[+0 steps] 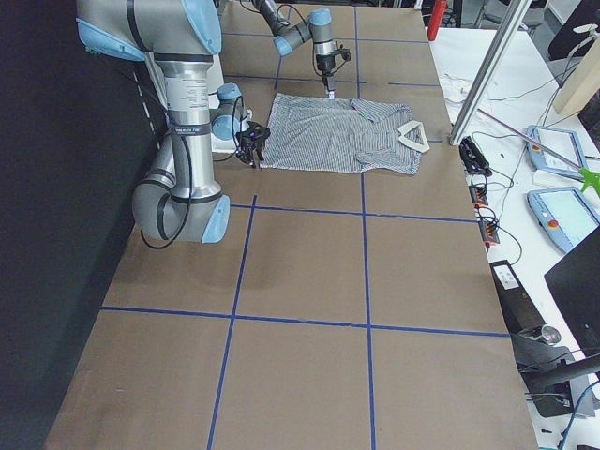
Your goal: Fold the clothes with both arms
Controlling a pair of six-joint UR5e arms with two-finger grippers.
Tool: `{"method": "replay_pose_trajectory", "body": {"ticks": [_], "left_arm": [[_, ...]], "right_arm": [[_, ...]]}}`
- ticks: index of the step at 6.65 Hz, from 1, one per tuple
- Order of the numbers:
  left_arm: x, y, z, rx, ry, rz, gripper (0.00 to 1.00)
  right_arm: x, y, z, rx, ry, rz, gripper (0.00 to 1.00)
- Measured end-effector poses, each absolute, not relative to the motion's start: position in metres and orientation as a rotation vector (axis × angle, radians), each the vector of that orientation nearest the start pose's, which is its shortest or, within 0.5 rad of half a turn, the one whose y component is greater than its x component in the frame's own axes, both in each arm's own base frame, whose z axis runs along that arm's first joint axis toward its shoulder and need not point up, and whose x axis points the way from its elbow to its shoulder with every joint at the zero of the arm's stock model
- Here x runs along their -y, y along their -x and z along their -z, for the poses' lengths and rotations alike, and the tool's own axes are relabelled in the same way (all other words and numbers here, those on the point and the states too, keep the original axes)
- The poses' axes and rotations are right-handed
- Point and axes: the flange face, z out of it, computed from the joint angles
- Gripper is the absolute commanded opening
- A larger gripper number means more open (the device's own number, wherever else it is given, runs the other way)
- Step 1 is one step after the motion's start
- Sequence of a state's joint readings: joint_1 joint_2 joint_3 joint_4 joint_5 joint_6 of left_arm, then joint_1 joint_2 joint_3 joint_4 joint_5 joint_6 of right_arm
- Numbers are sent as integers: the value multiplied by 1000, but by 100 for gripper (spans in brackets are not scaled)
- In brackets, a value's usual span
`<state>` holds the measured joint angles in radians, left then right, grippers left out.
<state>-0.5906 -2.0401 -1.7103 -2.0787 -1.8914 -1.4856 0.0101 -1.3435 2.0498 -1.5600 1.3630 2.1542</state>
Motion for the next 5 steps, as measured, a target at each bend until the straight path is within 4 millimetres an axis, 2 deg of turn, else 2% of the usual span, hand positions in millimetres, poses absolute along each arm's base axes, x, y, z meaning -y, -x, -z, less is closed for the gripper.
{"method": "replay_pose_trajectory", "body": {"ticks": [2,4,5], "left_arm": [[441,-476,-265,-1150,-89,280,91],[431,-475,-263,-1160,-68,299,91],[419,-465,-268,-1162,-63,297,92]], "right_arm": [[163,528,-332,744,37,-640,0],[167,520,-321,759,47,-647,0],[169,516,-318,753,50,-649,34]]}}
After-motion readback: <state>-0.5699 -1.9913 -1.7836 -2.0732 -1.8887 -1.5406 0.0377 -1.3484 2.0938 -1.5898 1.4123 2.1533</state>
